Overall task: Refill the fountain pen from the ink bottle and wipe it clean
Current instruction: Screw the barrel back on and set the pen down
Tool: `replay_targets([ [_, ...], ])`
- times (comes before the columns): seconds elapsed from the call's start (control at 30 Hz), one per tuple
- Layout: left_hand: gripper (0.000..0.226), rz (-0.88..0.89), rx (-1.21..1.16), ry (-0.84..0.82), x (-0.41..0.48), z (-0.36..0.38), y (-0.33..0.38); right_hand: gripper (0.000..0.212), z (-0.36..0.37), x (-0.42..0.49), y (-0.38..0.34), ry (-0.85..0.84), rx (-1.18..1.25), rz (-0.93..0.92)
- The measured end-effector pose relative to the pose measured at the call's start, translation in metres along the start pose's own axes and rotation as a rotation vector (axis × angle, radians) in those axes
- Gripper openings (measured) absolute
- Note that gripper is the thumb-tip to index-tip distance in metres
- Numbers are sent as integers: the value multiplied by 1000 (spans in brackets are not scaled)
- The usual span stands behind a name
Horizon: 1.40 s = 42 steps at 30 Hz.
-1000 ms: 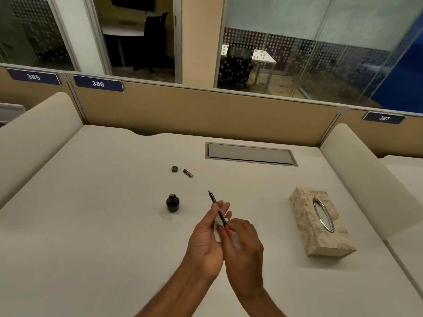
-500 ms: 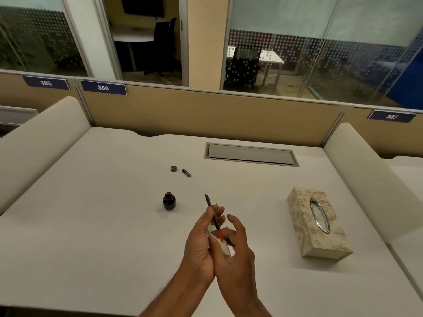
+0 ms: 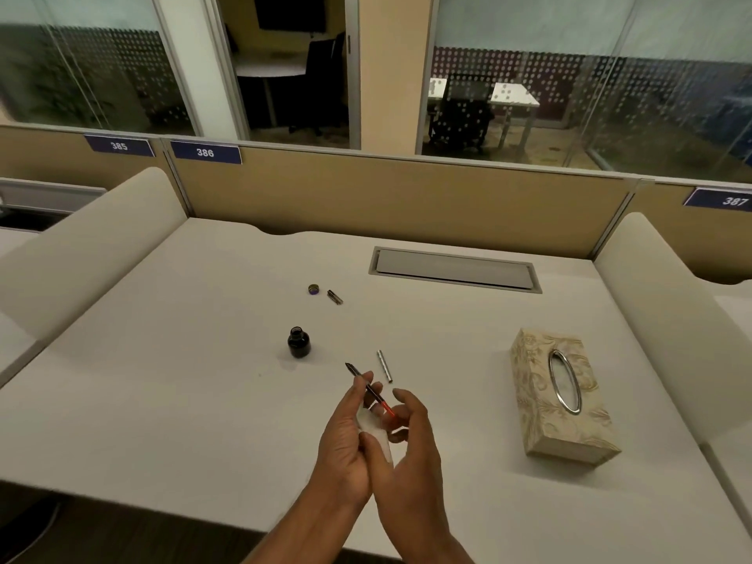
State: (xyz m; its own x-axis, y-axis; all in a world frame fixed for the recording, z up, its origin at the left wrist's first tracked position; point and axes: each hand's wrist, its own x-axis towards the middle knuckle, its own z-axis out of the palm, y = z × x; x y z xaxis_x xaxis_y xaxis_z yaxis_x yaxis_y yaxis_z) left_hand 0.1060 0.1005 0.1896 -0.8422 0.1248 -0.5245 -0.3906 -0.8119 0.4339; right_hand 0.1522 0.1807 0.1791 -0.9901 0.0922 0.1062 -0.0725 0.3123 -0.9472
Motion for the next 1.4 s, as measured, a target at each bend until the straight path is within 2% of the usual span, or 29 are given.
replay_targets([
  [0.17,20,-39,-25,2,10,-7,12,55,12,11,8,5,-42,-26],
  [0.27,16,-44,-1,93,24,-16,30,49,19,21,13,28,-66,-51],
  [0.33,17,-59,-11,117,34,-20,44,49,25,31,18,92,-51,-31],
  [0.4,27,-43,-38,111,43,-20,54,48,31,45,26,196,-28,22],
  [0.53,40,-23,-50,129,59,-21,65,20,44,87,60,322,-65,118],
  [0.73,43,-17,-7,143,76,-34,70,17,67,138,113,259,-351,217],
  [0.8,40,-15,-6,144,80,-39,69,14,72,149,124,225,-418,245],
  [0.93,33,-8,3,149,85,-45,68,23,79,163,134,147,-537,285],
  [1.07,26,-3,15,151,89,-49,70,14,82,169,142,120,-618,324],
  [1.23,29,24,22,153,95,-48,73,12,82,172,145,154,-579,311],
  [1.4,22,37,16,180,100,-43,78,14,77,153,128,258,-291,276],
])
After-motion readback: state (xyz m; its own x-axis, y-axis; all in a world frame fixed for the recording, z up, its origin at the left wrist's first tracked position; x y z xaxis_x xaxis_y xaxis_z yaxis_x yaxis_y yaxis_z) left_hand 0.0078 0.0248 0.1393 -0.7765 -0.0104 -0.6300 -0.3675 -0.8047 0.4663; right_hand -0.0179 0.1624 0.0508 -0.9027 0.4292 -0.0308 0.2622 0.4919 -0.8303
